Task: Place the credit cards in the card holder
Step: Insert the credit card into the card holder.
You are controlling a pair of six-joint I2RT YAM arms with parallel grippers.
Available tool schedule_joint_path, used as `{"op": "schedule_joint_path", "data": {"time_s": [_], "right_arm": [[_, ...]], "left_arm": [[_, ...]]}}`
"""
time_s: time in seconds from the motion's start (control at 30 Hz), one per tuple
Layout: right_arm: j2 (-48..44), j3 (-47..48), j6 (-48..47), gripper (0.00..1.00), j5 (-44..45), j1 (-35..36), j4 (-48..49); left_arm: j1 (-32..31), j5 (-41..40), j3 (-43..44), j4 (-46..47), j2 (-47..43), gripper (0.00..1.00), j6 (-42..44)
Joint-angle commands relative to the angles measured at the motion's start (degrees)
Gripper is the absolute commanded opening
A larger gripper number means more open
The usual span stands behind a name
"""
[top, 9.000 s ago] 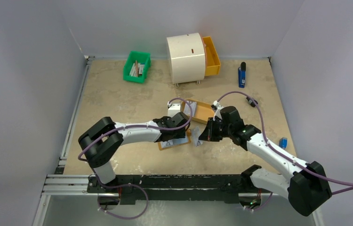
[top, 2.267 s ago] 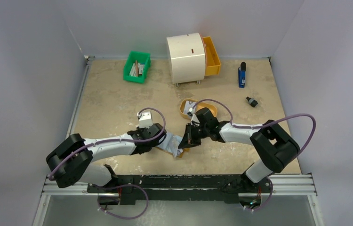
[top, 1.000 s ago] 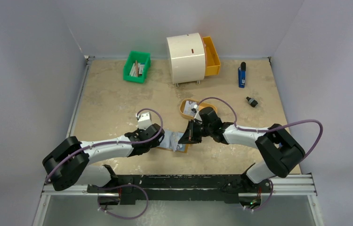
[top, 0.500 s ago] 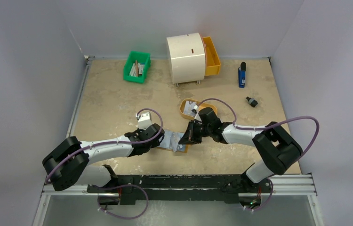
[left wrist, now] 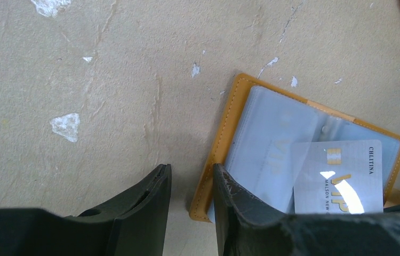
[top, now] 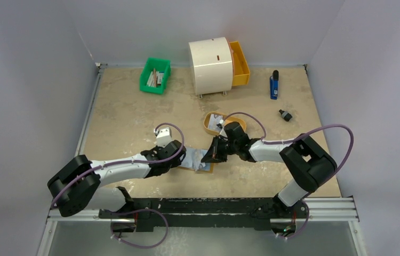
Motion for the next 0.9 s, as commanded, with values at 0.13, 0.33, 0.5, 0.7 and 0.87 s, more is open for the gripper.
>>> {"op": "schedule_joint_path", "data": {"time_s": [0.13, 0.33, 0.5, 0.7, 0.87], "right_arm": [[1.0, -0.4, 5.0, 0.0, 3.9, -0.1, 4.9], [1.3, -1.3, 8.0, 0.0, 6.0, -0.1, 6.8], [2.2, -0.6, 8.2, 0.0, 6.9, -0.1, 7.9], [2.9, -0.6, 8.1, 0.0, 7.0, 0.0, 7.8], [3.4, -0.6, 7.2, 0.0, 7.6, 0.2, 7.2]], "left_arm": [[-0.1, 2.4, -0.7, 1.9, -1.4, 0.33, -1.0], [0.0, 2.9, -0.9, 2.5, -1.9, 0.33, -1.3], [0.0, 3.4, -0.9, 3.2, -1.8, 0.33, -1.3], [0.0, 4.0, -0.4, 4.2, -1.4, 0.33, -1.4], [-0.1, 4.2, -0.4, 4.5, -1.2, 0.33, -1.5]]}}
